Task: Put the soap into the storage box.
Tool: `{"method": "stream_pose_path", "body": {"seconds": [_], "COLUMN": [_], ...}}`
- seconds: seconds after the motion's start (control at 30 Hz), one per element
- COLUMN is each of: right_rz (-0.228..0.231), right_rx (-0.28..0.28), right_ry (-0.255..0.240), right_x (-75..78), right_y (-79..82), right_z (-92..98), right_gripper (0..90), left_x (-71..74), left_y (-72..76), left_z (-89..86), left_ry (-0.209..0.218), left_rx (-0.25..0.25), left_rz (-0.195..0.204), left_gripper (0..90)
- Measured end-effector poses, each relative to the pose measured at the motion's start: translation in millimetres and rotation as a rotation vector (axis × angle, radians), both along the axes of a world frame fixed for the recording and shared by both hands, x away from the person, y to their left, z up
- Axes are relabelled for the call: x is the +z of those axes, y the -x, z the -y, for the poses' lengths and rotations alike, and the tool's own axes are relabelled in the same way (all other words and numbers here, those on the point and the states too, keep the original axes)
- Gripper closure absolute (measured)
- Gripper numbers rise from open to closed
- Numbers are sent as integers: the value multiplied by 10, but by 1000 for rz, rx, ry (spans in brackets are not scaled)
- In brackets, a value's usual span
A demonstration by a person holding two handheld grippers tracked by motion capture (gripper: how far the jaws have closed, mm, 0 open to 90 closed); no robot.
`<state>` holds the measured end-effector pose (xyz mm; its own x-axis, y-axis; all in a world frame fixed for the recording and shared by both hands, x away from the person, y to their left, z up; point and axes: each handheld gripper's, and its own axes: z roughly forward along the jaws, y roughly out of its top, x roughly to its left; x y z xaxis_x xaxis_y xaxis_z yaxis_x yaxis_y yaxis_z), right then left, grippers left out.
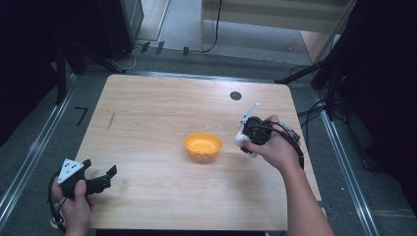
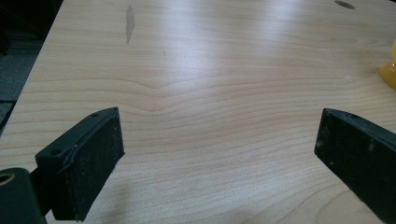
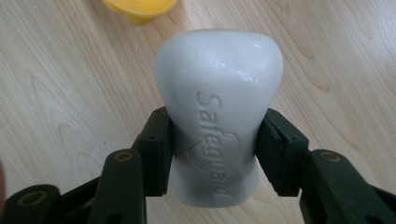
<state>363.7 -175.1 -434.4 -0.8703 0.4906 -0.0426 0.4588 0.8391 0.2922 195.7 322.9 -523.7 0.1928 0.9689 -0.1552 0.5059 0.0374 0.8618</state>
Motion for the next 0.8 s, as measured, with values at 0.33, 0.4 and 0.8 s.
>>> {"method": "stream_pose_path", "body": {"seconds": [0.33,0.4,0.8], "right_rz": [-3,-1,-6], "right_rx": [41,40,80], "right_ry": [1,-1,2], "right_x": [53,61,118], "right_y": [-36,-36,-72], "right_z": [-194,-213,-386], "right_gripper": [515,516,516], "left_x": [0,0,1], "left_y": [1,1,0], "left_z": [0,0,-1], "left_ry": [-2,-1,1], "left_rx": [-1,-1,-1], "left_rz": [1,1,0], "left_gripper": [16,16,16]}}
